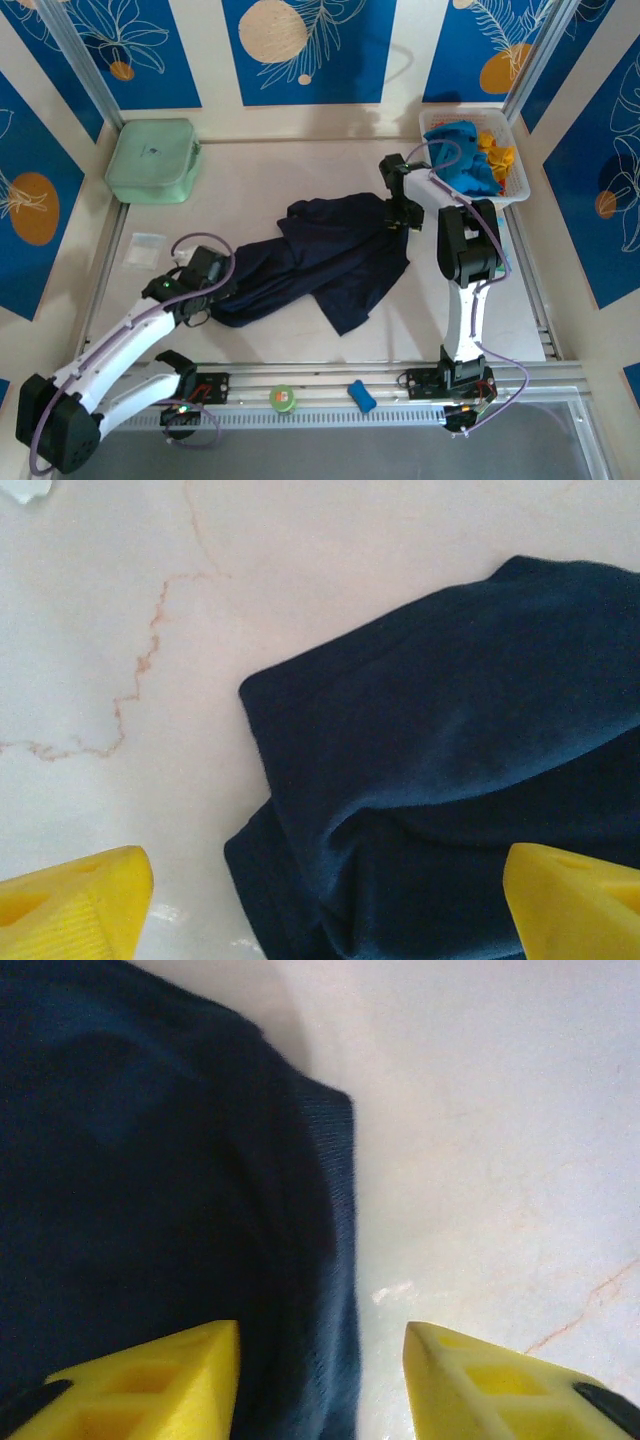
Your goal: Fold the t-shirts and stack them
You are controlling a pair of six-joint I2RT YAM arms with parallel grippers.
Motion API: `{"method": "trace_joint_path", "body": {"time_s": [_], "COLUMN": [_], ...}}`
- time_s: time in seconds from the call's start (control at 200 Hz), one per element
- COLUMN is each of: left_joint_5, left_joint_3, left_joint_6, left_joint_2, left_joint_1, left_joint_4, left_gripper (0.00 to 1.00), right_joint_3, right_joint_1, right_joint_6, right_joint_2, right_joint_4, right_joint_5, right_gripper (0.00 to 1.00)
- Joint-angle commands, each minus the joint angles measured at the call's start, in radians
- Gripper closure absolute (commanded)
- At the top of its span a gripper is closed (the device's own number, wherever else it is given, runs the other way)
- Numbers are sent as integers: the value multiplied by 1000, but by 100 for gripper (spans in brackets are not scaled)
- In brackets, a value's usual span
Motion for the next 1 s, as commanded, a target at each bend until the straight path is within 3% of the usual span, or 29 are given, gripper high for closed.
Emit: {"method": "trace_joint_path", "body": {"time_s": [0.0,0.2,0.51,0.735,0.83,0.891,0.956,0.996], "left_joint_5": [8,129,148,245,263,266,255,241], "left_joint_3": [92,233,461,474,447,438,434,434], "left_joint_6": [90,236,334,324,316,315,316,317], "left_joint_2": [92,405,787,910,926,933,934,929], "left_joint_1": [-2,16,35,28,23,21,21,22], "left_joint_4": [38,242,346,384,407,410,406,400], "left_gripper": [12,15,15,20,34,51,74,88], "right_joint_3": [53,228,667,704,656,635,621,617], "right_joint_1": [47,75,74,74,74,72,69,65], "right_joint_6": [-72,-186,-276,-278,-270,-265,-256,-248], "right_joint_2": [-71,39,374,468,469,472,471,469], "right_joint_4": [23,62,-73,-102,-84,-75,-75,-78], "right_joint_5": [-104,-248,-172,-143,-151,-153,-149,-144], "right_gripper": [43,36,34,32,38,50,81,93]}}
